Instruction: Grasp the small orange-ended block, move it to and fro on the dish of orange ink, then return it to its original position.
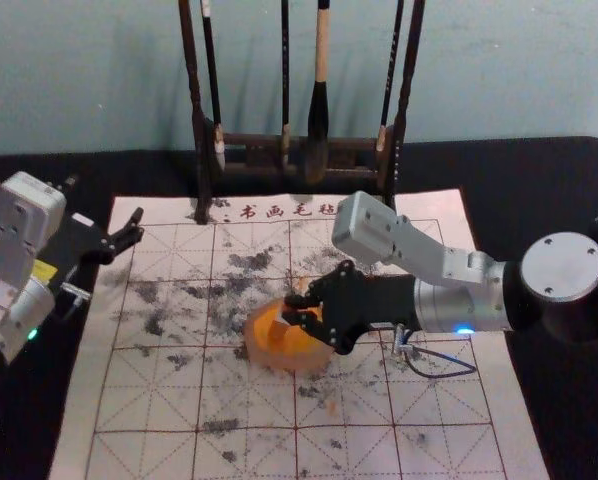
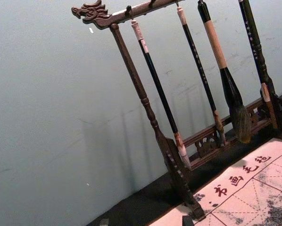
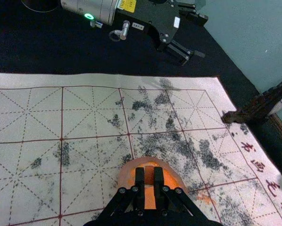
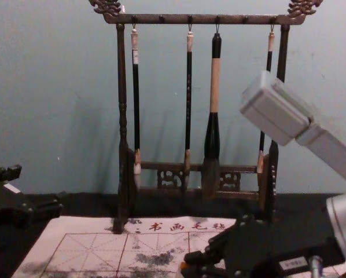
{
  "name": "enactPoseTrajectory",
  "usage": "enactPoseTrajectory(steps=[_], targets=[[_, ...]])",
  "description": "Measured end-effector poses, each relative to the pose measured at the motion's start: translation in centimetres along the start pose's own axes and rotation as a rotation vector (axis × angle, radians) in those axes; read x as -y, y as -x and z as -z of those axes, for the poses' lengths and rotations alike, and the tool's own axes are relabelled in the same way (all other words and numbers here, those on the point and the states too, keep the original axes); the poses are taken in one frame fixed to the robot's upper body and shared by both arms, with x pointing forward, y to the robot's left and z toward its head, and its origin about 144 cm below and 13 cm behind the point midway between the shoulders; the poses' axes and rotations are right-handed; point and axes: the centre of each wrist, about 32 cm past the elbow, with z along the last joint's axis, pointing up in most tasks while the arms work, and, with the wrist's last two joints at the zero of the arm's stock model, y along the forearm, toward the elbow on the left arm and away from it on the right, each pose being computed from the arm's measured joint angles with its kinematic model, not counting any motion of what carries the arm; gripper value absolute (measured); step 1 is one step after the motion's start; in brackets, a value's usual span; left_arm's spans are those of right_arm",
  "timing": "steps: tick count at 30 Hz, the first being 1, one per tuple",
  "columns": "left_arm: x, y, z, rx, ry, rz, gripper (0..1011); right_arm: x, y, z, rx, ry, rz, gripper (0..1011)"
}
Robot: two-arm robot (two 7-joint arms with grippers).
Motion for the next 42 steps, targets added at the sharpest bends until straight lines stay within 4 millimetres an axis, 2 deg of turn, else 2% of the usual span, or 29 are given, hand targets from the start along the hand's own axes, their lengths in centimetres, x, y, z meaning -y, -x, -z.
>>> enactPoseTrajectory(steps=[15,42], targets=[[0.0,0.0,0.0,0.0,0.0,0.0,1001,-0.8,-0.5,-0.2,-0.002,0.016,0.025,109],[0.0,0.0,0.0,0.0,0.0,0.0,1002,0.1,-1.3,0.3,-0.002,0.034,0.066,109]])
